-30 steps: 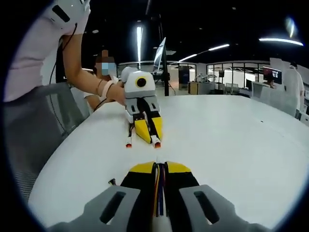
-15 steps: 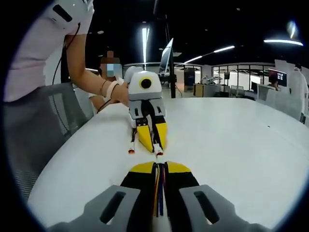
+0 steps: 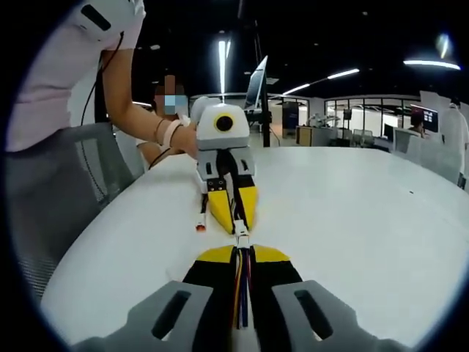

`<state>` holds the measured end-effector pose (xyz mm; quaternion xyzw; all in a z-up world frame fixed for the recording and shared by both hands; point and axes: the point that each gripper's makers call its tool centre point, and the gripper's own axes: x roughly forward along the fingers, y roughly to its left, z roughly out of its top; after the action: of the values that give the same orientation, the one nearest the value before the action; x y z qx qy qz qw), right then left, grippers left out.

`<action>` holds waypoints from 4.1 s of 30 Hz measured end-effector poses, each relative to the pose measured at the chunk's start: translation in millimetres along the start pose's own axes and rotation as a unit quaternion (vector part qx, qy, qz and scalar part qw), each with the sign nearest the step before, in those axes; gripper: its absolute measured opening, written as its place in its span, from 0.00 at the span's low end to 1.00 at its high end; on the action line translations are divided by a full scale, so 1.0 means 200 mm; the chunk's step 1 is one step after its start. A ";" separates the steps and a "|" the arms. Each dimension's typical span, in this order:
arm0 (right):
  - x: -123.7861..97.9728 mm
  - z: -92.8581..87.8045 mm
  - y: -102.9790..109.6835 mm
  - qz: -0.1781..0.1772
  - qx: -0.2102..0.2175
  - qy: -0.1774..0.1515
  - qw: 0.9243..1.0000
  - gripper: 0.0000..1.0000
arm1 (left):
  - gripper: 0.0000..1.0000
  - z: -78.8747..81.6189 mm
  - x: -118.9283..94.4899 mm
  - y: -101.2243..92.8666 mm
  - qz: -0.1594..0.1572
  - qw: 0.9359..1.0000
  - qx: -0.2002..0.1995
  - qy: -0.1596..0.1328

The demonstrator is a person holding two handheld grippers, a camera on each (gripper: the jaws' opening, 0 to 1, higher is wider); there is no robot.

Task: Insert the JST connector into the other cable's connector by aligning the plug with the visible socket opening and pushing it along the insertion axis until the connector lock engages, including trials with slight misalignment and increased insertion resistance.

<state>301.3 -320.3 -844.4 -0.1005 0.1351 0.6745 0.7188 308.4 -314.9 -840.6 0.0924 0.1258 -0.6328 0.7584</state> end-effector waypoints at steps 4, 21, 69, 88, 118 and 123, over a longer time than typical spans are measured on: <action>0.00 0.00 0.01 0.006 -0.002 0.000 1.000 0.04 | 0.01 0.00 -0.01 0.00 -0.006 1.000 0.000 0.000; 0.01 0.01 0.07 0.047 0.006 -0.011 0.999 0.04 | 0.01 0.00 -0.01 -0.08 -0.057 0.998 -0.019 -0.002; 0.07 0.01 -0.13 0.021 -0.005 -0.002 1.000 0.04 | 0.02 0.06 0.05 0.09 -0.028 0.999 -0.012 -0.024; 0.06 0.03 -0.14 0.005 -0.017 0.006 1.000 0.06 | 0.03 0.00 0.02 0.15 -0.015 1.000 -0.019 -0.013; -0.02 0.11 -0.17 -0.032 -0.016 -0.001 0.999 0.17 | 0.15 0.03 -0.06 0.15 0.022 1.000 -0.017 -0.008; -0.08 0.15 -0.14 -0.034 -0.022 0.000 0.999 0.16 | 0.16 0.06 -0.09 0.13 0.027 0.999 -0.017 -0.010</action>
<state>331.0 -326.8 -812.4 -0.1205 0.1167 0.6527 0.7388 332.6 -297.3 -825.0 0.0766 0.1261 -0.6112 0.7776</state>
